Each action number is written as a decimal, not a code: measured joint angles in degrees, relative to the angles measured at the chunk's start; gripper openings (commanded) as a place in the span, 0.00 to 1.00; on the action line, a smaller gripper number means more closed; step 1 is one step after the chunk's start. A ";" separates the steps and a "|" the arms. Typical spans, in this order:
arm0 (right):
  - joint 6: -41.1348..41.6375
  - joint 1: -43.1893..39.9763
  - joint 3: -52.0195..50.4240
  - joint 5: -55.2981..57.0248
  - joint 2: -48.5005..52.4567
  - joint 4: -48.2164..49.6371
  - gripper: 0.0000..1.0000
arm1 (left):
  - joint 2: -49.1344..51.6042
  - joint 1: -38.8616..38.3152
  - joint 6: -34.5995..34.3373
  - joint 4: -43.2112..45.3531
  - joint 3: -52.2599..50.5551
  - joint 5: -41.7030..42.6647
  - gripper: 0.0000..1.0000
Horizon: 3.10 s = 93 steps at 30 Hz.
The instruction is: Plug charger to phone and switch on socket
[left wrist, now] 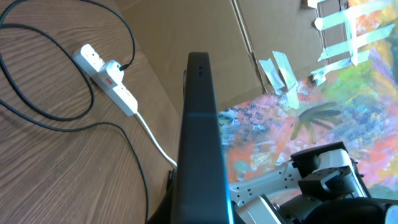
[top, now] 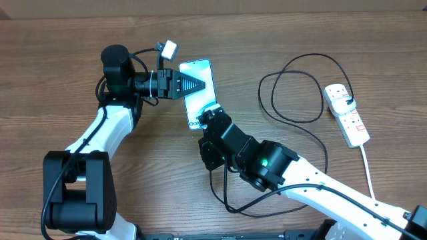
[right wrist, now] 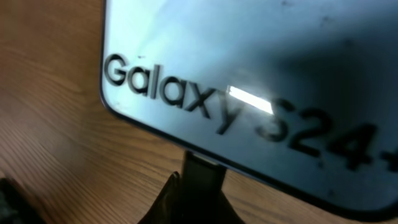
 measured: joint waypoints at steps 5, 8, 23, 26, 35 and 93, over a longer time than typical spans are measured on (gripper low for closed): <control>0.26 0.09 0.00 1.77 0.17 0.98 0.04 | 0.00 0.31 1.68 0.09 0.00 -0.33 0.04; 0.28 0.07 0.00 2.84 0.48 1.75 0.04 | 0.00 0.35 2.34 0.24 0.02 -1.09 0.04; -0.79 0.00 -0.66 4.46 0.92 3.63 0.55 | 0.00 0.02 4.70 -1.16 -1.27 -3.21 0.04; -0.76 -0.31 -0.13 4.09 -0.22 0.15 0.77 | 0.07 -1.29 5.01 -1.46 -2.64 -3.39 0.04; -1.01 -0.39 6.60 4.31 -16.26 -16.76 1.00 | 0.07 -7.23 0.48 -1.11 -2.78 -12.66 0.04; 11.65 -0.39 6.56 13.33 -19.63 -27.56 1.00 | 12.85 -5.88 50.88 -62.84 0.42 -41.42 0.38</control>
